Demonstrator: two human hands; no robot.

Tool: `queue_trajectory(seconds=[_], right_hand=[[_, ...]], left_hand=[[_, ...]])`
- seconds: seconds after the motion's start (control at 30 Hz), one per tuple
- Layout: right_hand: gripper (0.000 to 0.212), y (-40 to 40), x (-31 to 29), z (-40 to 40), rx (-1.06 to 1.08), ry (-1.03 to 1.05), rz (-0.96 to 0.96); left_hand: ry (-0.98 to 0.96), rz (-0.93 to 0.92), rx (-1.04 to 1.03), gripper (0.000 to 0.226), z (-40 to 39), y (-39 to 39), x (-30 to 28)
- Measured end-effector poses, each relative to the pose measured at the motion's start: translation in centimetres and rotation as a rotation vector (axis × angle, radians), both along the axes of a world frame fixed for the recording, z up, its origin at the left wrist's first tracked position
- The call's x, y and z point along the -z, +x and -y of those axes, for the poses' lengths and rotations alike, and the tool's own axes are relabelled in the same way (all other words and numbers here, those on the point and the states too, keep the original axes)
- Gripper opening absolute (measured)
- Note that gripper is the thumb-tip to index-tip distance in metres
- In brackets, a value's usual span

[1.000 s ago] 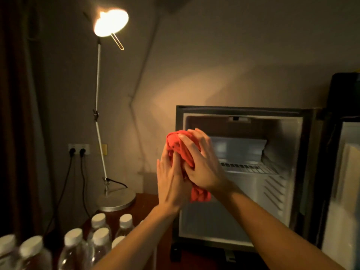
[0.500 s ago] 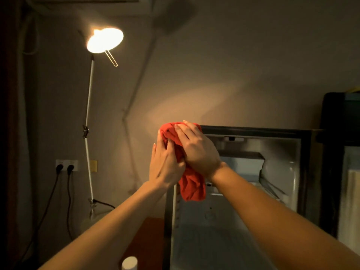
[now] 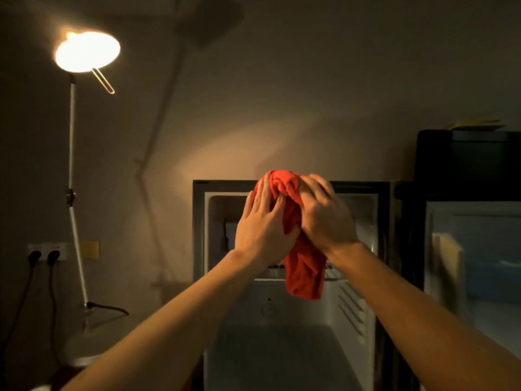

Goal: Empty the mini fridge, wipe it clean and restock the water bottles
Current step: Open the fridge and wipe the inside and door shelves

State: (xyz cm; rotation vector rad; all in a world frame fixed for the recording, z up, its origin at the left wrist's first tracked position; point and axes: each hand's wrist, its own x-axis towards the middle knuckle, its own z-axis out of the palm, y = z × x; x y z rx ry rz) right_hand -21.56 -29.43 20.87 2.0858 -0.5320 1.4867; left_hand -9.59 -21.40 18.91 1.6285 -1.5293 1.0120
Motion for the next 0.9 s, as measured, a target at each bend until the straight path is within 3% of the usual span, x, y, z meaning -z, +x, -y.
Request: queue_trajectory(seconds=[0.23,0.33,0.43,0.57,0.7,0.9], right_hand=[[0.050,-6.0,0.4,2.9,0.093,0.137,0.055],[0.040,-7.4,0.0,2.8,0.192,0.228,0.039],[0.027,-8.0,-0.9,1.8,0.396,0.230,-0.046],[0.038,-8.6,-1.9,0.2,0.522,0.272,-0.189],[0.050,-8.6,-1.7,-0.1,0.506,0.298,-0.211],[0.071,-7.1,2.2,1.6,0.258,0.309,0.126]], left_hand=[[0.005,0.082,0.038,0.081,3.7,-6.0,-0.4],[0.024,0.090,0.048,0.084,5.1,-7.9,-0.5],[0.073,0.121,0.035,0.089,6.1,-8.6,-0.9],[0.138,0.161,0.024,0.096,6.6,-9.2,-1.7],[0.163,0.202,-0.005,0.096,6.8,-9.6,-2.2],[0.126,0.437,0.033,0.085,8.8,-8.7,-2.7]])
